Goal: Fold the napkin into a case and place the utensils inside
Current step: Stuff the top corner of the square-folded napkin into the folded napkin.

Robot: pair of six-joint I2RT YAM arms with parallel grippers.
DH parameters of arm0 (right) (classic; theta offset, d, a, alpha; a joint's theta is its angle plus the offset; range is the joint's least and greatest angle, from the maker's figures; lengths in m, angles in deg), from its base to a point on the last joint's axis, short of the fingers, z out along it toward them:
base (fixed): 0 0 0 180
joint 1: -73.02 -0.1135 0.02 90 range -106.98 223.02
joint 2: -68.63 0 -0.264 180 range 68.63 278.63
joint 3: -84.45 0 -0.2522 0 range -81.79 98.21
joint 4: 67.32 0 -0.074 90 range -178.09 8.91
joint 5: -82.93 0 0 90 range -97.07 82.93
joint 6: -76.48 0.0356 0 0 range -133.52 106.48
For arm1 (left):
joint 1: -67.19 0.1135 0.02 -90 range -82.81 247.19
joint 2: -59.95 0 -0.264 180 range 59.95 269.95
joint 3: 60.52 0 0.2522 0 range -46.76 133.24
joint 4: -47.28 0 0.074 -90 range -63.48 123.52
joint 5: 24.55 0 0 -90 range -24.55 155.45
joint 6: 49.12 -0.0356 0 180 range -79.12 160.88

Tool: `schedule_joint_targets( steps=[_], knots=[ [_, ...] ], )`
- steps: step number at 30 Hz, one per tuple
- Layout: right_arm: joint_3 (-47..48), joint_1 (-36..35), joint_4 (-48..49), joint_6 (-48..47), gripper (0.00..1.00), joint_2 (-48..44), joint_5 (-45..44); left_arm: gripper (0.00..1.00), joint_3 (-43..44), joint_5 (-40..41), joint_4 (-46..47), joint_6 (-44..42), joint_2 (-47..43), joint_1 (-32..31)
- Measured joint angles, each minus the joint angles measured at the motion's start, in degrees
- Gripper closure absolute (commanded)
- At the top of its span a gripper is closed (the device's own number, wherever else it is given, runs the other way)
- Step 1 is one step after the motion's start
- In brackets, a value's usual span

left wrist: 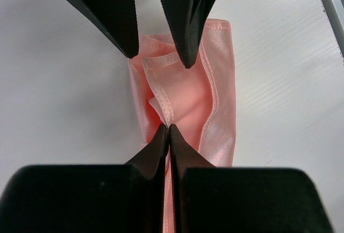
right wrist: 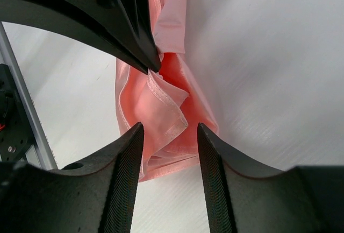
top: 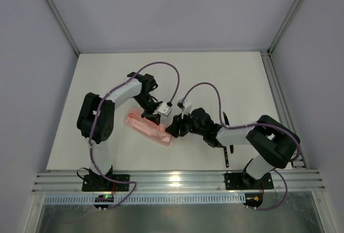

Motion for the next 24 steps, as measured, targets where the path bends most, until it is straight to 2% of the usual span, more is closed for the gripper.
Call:
schedule_joint_targets(
  steps=[4, 10, 18, 21, 22, 24],
  knots=[
    [-1.18, -0.11, -2.03, -1.31, 0.44, -2.75, 0.04, 1.00, 0.00, 0.04, -0.02, 0.17, 0.00, 0.00],
    [-1.22, -0.35, -5.07, -3.78, 0.43, -10.21, 3.58, 1.00, 0.00, 0.07, -0.02, 0.48, 0.00, 0.00],
    [-1.22, -1.14, -3.87, -2.67, 0.42, -0.39, 7.65, 1.00, 0.02, 0.46, 0.00, 1.11, 0.00, 0.00],
    [-1.22, -1.44, -3.85, -2.34, 0.64, 1.84, 8.55, 1.00, 0.02, 0.48, 0.00, 1.22, 0.00, 0.00],
    [-1.20, -1.64, -3.78, -2.14, 0.81, 2.14, 8.76, 1.00, 0.02, 0.46, -0.02, 1.25, 0.00, 0.00],
    [-1.16, -1.86, -3.41, -1.68, 0.93, 2.43, 9.01, 1.00, 0.04, 0.46, -0.02, 1.25, 0.02, 0.00]
  ],
)
